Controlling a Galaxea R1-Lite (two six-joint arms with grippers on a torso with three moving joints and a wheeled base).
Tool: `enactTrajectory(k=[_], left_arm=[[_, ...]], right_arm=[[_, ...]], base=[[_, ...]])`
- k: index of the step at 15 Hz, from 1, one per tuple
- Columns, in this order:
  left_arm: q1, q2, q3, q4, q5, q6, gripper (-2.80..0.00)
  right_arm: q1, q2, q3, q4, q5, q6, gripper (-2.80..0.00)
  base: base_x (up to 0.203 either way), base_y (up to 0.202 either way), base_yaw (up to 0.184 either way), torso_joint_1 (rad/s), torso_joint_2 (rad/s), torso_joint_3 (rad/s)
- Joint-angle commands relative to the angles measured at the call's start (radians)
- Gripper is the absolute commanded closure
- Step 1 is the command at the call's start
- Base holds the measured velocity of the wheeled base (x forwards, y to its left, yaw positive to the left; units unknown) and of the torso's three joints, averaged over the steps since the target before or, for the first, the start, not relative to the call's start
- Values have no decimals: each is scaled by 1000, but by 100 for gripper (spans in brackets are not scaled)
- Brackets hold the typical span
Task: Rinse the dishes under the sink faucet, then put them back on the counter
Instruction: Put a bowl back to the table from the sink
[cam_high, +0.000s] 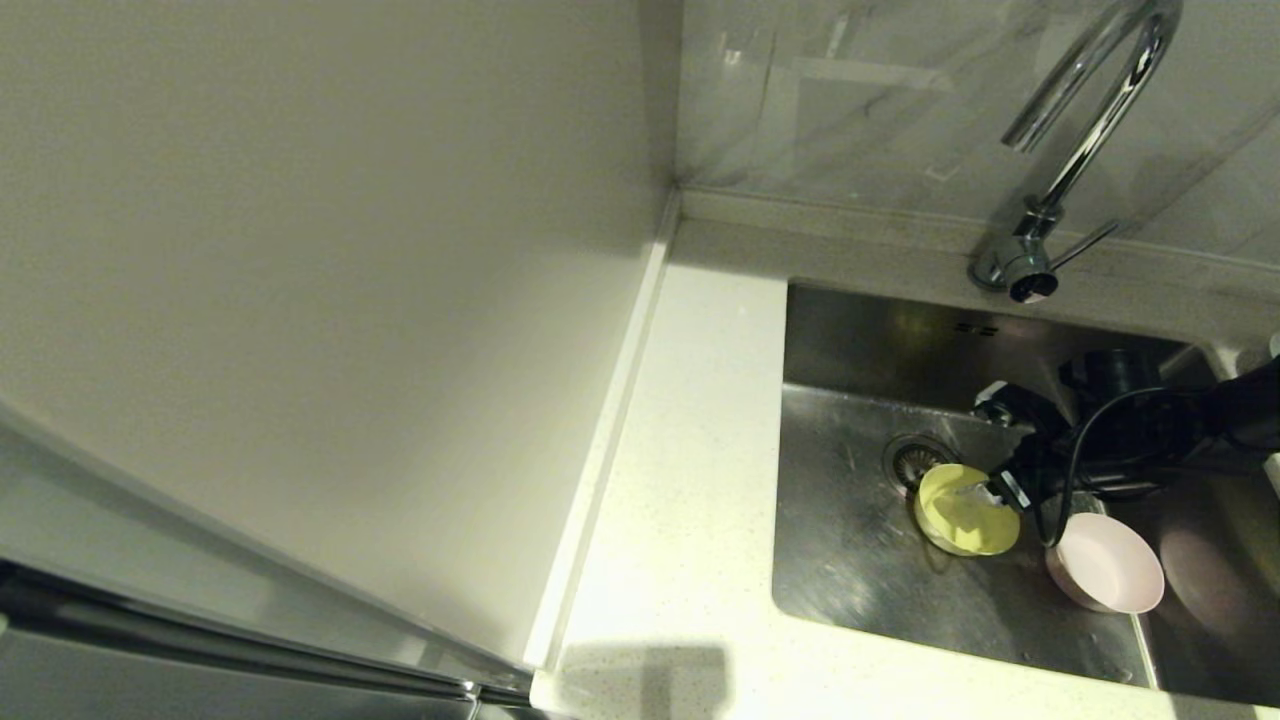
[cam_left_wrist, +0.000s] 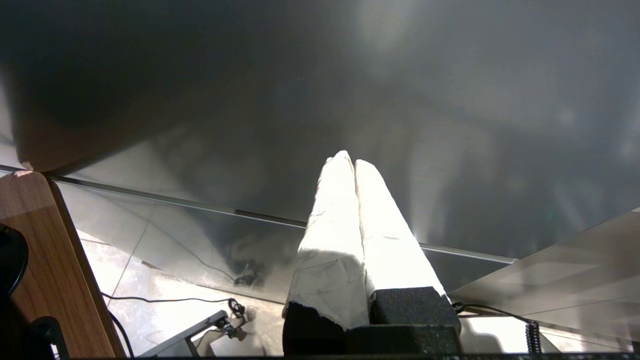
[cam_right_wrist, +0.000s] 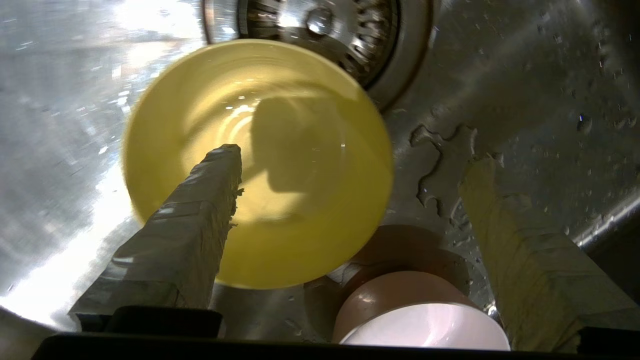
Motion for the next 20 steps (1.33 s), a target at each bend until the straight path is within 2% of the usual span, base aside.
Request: enactTrajectory(k=[1, 6, 16, 20], left_arm=[[0, 0, 3, 0, 0, 0, 0], [0, 0, 3, 0, 0, 0, 0], [0, 0, 3, 0, 0, 0, 0], [0, 0, 3, 0, 0, 0, 0]], right_arm=[[2, 30, -26, 0, -34, 20, -280], [1, 64, -37, -2, -37, 23, -280], [-1, 154, -149, -4, -41, 39, -280], [-1, 178, -167, -5, -69, 37, -280]], base=[[0, 0, 0, 0, 0, 0], [0, 0, 0, 0, 0, 0], [0, 0, 0, 0, 0, 0], [0, 0, 0, 0, 0, 0]])
